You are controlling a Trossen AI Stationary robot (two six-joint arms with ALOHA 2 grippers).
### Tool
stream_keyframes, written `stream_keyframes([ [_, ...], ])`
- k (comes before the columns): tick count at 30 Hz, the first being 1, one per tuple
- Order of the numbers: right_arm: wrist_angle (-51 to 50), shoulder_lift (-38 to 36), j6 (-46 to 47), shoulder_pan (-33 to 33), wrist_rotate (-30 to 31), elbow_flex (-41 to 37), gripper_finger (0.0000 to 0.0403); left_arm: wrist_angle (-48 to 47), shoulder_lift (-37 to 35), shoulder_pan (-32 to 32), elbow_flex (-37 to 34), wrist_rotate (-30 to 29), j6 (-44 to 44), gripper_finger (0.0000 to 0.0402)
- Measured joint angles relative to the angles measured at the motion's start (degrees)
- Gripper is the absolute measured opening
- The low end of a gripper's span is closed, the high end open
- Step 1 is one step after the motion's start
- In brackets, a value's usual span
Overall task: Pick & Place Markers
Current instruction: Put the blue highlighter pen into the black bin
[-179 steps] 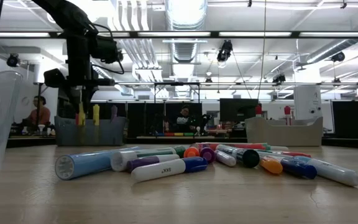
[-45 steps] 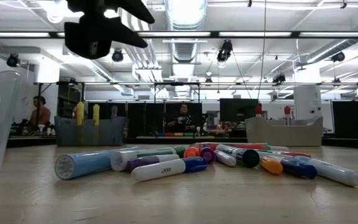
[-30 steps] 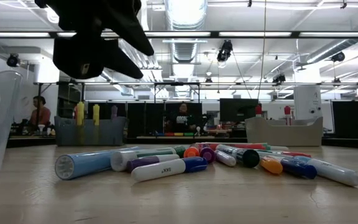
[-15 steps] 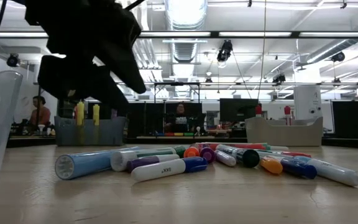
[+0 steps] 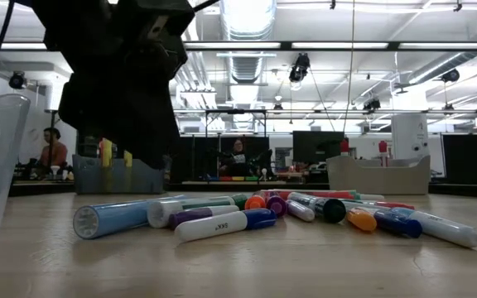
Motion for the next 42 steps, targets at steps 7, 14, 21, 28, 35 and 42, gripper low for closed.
stream_keyframes([
  [7,0.07,0.00,-0.13,0.00,0.00,0.00,0.0219,1.04,-0.02,0.00,0.00,-3.18,-2.26,0.0146],
  [14,0.08,0.00,-0.16,0.02,0.00,0.00,0.0219,4.04,-0.09,0.00,-0.02,-4.06,0.44,0.0146],
  [21,0.04,0.00,-0.18,0.02,0.02,0.00,0.0219,3.95,-0.09,0.07,-0.04,-7.42,2.17,0.0146],
  [28,-0.20,0.00,-0.16,0.07,4.67,0.00,0.0219,3.90,-0.09,0.15,-0.04,-8.93,6.89,0.0146],
  [35,-0.33,0.00,0.30,0.04,15.08,0.00,0.0219,4.13,-0.09,0.19,-0.04,-19.28,9.70,0.0146],
  [42,-0.84,-0.02,2.34,0.04,22.51,0.00,0.0219,4.10,-0.09,1.59,0.02,-22.60,18.19,0.0146],
])
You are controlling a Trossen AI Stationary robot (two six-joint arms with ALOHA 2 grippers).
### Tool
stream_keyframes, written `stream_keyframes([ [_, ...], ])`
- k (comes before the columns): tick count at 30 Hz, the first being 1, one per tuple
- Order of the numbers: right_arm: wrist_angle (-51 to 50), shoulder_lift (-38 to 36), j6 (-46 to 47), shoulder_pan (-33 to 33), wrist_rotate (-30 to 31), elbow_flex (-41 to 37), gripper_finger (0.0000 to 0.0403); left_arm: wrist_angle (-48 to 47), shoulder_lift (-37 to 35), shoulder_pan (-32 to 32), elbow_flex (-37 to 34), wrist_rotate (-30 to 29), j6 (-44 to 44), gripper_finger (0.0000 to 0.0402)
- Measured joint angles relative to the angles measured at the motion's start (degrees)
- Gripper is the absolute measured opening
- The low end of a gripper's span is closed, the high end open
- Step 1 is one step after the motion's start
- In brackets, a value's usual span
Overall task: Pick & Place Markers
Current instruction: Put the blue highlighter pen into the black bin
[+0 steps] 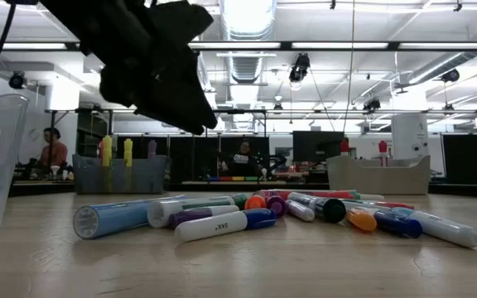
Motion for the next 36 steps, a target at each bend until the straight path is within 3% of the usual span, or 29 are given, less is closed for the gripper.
stream_keyframes([
  [5,-2.28,0.00,1.20,-0.04,1.93,-0.11,0.0219,-0.06,0.00,1.11,0.14,4.61,4.08,0.0146],
  [11,-2.75,0.00,1.20,-0.04,1.95,-0.79,0.0219,-3.35,-0.02,2.21,1.53,19.74,-4.67,0.0146],
  [17,-3.45,0.00,1.47,-0.02,2.07,-0.87,0.0219,-6.87,-0.02,2.16,2.40,28.83,-13.14,0.0146],
  [25,-3.84,0.00,1.42,-0.02,2.10,-0.87,0.0219,-6.93,-0.02,0.64,2.38,30.94,-20.14,0.0146],
  [36,-3.84,0.00,1.61,0.00,1.88,-0.87,0.0219,-7.53,0.35,-1.47,2.32,30.82,-22.62,0.0146],
])
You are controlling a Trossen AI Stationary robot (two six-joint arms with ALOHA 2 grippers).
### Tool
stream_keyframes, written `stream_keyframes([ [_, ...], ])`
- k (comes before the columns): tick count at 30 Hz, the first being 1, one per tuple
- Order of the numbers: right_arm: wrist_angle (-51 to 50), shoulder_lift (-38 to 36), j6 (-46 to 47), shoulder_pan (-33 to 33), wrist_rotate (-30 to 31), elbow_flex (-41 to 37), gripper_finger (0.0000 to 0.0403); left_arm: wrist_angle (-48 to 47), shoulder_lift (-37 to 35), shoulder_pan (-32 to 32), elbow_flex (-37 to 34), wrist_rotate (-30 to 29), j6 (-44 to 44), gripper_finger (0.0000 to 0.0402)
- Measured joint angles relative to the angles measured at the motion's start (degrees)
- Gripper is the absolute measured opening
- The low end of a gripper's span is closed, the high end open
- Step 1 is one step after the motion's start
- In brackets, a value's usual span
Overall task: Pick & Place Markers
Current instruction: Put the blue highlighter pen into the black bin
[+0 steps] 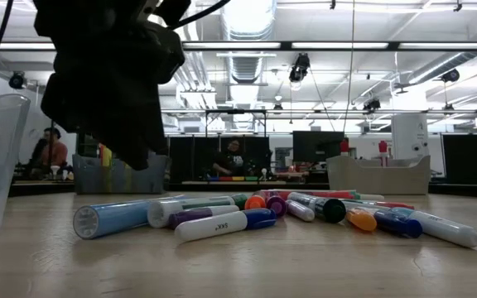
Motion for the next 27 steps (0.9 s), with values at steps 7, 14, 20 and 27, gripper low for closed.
stream_keyframes([
  [7,0.02,0.00,3.39,0.00,-6.10,0.00,0.0219,0.00,-0.09,0.19,0.00,0.04,3.62,0.0146],
  [14,0.46,0.00,5.84,-0.05,-6.10,0.00,0.0219,0.58,0.06,0.82,0.00,-2.38,1.32,0.0146],
  [20,0.11,0.00,8.19,0.02,-6.12,0.00,0.0219,1.45,1.59,1.37,0.00,-4.32,1.27,0.0146],
  [27,-0.50,0.00,8.57,0.02,-6.16,0.00,0.0219,2.09,3.08,1.32,0.35,-5.09,1.89,0.0146],
])
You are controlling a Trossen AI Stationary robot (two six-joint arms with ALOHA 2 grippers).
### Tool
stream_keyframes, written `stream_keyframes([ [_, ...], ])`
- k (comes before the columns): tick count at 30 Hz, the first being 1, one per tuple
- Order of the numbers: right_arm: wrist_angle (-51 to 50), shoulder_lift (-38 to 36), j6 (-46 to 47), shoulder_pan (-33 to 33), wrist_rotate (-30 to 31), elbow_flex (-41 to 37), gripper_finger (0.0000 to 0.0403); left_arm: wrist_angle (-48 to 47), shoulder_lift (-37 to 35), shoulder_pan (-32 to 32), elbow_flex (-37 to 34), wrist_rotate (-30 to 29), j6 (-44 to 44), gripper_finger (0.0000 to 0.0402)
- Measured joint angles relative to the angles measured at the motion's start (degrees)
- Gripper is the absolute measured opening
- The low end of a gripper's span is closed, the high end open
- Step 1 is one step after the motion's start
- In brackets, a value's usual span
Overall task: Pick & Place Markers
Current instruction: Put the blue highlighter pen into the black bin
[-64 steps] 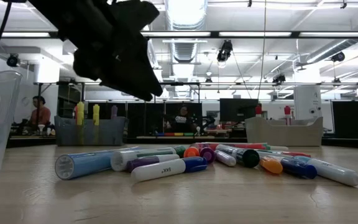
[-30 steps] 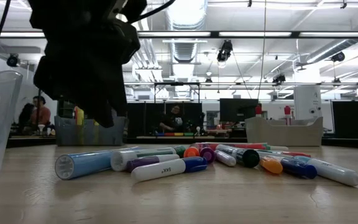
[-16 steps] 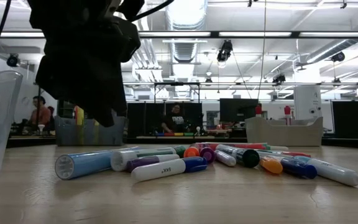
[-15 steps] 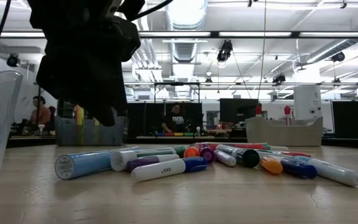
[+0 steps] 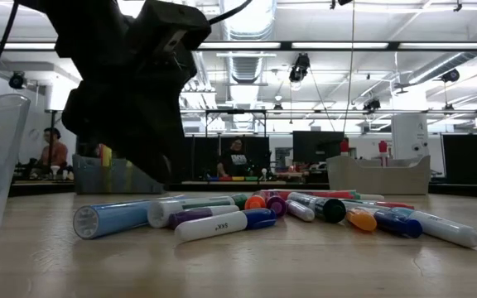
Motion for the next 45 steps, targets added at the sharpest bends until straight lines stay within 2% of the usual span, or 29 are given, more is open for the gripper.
stream_keyframes([
  [11,-0.80,0.00,-0.20,0.00,0.00,0.00,0.0219,0.05,3.89,0.00,-0.04,1.79,-0.20,0.0146],
  [21,-0.79,0.00,-0.42,0.00,0.00,0.00,0.0219,-2.65,3.93,-0.07,-0.07,2.01,-0.42,0.0144],
  [33,-0.76,0.00,-0.44,-0.02,0.00,-0.02,0.0219,-4.90,3.83,0.22,-0.07,1.26,2.48,0.0068],
  [39,-0.74,0.00,-0.39,-0.02,0.02,-0.02,0.0219,-5.53,3.28,1.56,-0.11,-0.67,6.53,0.0063],
  [45,-0.77,0.00,1.02,-0.02,0.02,-0.02,0.0219,-5.29,-0.26,3.53,-0.11,-4.57,11.72,0.0063],
])
